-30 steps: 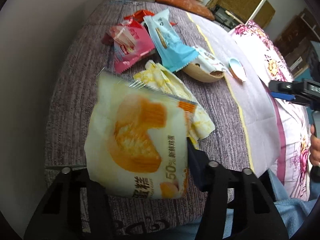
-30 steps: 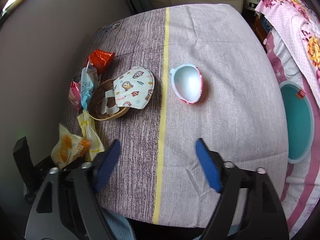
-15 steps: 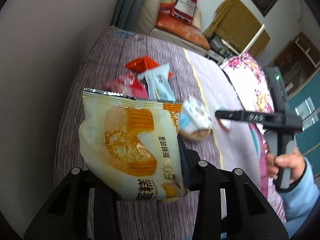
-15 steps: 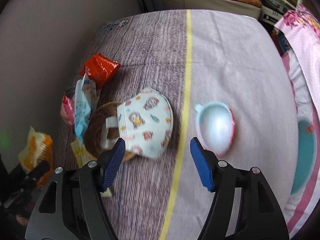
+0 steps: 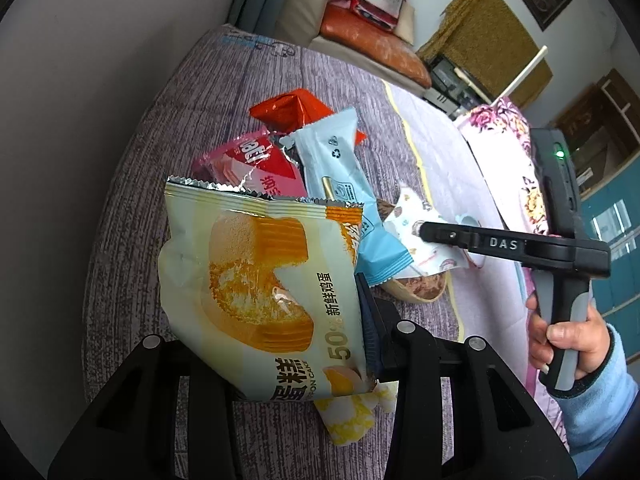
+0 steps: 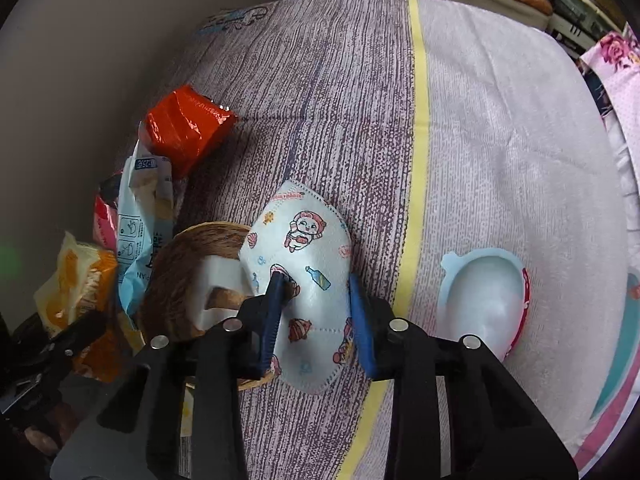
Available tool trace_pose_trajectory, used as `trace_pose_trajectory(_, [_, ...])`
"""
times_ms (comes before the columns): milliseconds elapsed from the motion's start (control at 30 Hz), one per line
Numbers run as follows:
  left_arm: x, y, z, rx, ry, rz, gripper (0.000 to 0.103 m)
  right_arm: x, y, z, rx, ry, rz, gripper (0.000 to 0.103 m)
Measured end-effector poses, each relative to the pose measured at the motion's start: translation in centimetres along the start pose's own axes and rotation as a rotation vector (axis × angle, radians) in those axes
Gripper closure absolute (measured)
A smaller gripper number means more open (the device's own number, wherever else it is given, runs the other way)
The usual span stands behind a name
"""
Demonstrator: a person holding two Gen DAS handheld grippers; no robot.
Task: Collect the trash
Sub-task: 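Grasp the yellow cake wrapper with the left tool while the right tool grasps the face mask, then carry wrapper and mask over the teal bin and open both tools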
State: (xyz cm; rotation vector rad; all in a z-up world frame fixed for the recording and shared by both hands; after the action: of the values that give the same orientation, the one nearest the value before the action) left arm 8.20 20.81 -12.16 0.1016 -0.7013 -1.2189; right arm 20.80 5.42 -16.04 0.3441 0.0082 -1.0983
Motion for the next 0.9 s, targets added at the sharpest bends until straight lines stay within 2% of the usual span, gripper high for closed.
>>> trace_pose_trajectory(33, [0.1,0.0,0.0,0.0,0.003,-0.002,0.064,0.1,-0.1,0.2,0.009,0.001,-0.004,0.083])
trace_pose_trajectory(267, [0.8,0.6,-0.3,0.002,0.012,-0.02,0.064,0.8,-0.6,1.8,0.048,0.018,-0.034,0.084])
trace_pose_trajectory(400, [1.4,0.7,0.4,0.019,0.016,-0.023,0.064,0.8,-1.1,3.5,0.085,0.044,-0.045,0.095])
trace_pose_trajectory(567, [2.8,1.1,1.7,0.048,0.015,-0.053,0.064,2.2,-1.5,6.5,0.145,0.077,-0.07,0.096])
trace_pose_trajectory(700, [5.3,1.6,2.2,0.06,0.002,-0.092,0.064,3.6,-2.1,8.9,0.192,0.087,-0.099,0.096])
trace_pose_trajectory(900, [11.1,1.9,0.5,0.04,-0.034,-0.197,0.064,7.0,-3.3,12.6,0.261,0.083,-0.163,0.096])
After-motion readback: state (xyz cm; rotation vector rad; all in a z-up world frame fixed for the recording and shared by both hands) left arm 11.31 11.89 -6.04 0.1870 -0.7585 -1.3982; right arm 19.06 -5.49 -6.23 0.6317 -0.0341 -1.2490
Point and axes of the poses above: each gripper's, at about its wrist camera, not at the fingertips, and z roughly against the way its jaws point, x to its right, y to its top, the point moved 8 cm from there along -z, roughly the way its jaws point, and after that the axes turned 3 degrees about -y, right-handed, at the moved point
